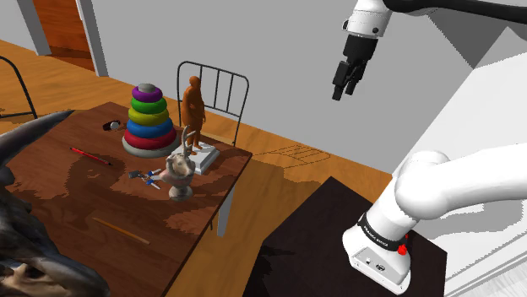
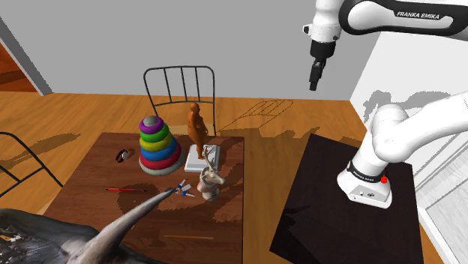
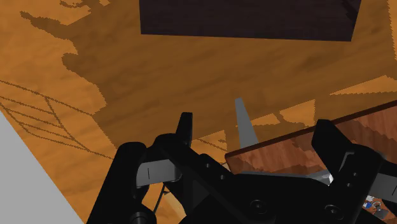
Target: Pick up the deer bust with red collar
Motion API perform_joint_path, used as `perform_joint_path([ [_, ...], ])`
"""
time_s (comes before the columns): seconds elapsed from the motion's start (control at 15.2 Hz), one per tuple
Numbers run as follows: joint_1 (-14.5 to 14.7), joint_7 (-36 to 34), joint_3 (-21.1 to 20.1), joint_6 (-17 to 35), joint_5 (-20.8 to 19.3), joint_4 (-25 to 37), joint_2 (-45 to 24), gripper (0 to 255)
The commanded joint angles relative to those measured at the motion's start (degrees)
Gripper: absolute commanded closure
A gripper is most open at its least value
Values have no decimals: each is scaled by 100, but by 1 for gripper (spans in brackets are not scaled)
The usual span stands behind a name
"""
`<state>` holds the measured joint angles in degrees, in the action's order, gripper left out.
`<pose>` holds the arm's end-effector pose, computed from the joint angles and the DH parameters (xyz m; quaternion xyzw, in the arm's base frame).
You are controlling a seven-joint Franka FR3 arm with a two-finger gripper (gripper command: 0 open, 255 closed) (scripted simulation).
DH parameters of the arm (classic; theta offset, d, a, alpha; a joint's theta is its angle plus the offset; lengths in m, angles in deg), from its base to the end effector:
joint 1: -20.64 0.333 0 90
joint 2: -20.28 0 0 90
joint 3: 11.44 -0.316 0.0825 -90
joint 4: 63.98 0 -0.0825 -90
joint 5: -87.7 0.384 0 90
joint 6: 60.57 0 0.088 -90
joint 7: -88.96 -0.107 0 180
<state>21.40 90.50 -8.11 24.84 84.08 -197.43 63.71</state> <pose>0.3054 -0.0262 0.5873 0.9991 -0.0015 -0.0409 0.0105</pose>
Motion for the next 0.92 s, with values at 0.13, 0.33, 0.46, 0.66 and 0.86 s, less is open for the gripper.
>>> perform_joint_path([
  [0.13, 91, -196, -185, 218, 137, -35, -202, 0],
  [0.33, 222, -481, -458, 546, 322, -36, -551, 0],
  [0.46, 306, -667, -637, 763, 429, -4, -813, 0],
  [0.66, 423, -940, -899, 1079, 561, 96, -1244, 0],
  [0.86, 529, -1212, -1153, 1378, 652, 258, -1717, 0],
])
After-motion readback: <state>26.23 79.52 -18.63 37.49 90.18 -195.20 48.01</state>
